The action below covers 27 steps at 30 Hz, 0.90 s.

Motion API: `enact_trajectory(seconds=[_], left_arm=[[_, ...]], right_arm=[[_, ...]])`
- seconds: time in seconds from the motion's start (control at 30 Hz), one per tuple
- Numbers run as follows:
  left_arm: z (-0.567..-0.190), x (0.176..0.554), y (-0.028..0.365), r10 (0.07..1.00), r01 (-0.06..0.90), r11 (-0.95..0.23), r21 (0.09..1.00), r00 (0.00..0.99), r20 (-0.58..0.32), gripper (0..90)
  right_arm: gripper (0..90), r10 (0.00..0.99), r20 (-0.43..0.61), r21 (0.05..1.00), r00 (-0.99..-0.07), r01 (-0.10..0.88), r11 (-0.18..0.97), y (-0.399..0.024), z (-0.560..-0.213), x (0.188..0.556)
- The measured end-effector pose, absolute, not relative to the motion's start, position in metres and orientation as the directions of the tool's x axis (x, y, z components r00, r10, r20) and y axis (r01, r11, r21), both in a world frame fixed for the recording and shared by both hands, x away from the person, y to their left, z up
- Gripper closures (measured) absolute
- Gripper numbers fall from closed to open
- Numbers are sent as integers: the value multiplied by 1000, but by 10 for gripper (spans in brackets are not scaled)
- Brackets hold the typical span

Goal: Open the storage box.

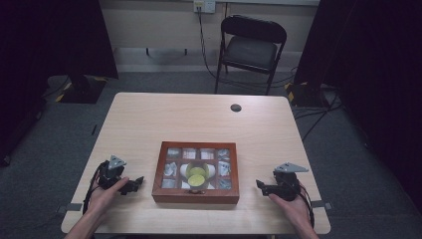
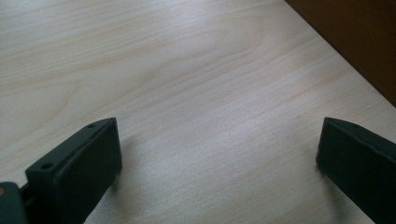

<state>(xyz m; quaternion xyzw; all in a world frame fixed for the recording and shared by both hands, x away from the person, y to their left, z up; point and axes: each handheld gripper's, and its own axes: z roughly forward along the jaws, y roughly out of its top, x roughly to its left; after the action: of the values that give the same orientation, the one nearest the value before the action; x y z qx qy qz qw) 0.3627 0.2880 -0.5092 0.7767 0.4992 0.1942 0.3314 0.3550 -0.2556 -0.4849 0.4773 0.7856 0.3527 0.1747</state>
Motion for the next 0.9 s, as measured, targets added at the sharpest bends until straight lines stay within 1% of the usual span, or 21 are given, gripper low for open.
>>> enact_trajectory(seconds=[0.1, 0.13, 0.33, 0.43, 0.6, 0.67, 0.9], left_arm=[[-509, 363, 288, 906, 647, -274, 712, 422, -35, 0], [-509, 363, 288, 905, 647, -275, 712, 424, -35, 0], [-509, 363, 288, 905, 646, -275, 712, 424, -35, 0], [-509, 363, 288, 901, 643, -283, 712, 433, -33, 0], [-510, 363, 289, 900, 643, -283, 712, 435, -35, 0], [-510, 363, 289, 900, 642, -285, 712, 435, -32, 0], [-510, 363, 289, 900, 643, -283, 712, 435, -35, 0]], right_arm=[[265, 861, 109, 736, -497, 622, 266, -257, -480, 355], [265, 861, 109, 736, -497, 622, 266, -257, -480, 355], [349, 844, 131, 772, -520, 588, 243, -258, -469, 350], [390, 823, 175, 789, -540, 577, 211, -258, -466, 349], [410, 799, 171, 808, -576, 547, 221, -253, -461, 347], [443, 791, 157, 813, -591, 532, 236, -249, -456, 345], [491, 766, 166, 827, -621, 511, 235, -244, -446, 342]])
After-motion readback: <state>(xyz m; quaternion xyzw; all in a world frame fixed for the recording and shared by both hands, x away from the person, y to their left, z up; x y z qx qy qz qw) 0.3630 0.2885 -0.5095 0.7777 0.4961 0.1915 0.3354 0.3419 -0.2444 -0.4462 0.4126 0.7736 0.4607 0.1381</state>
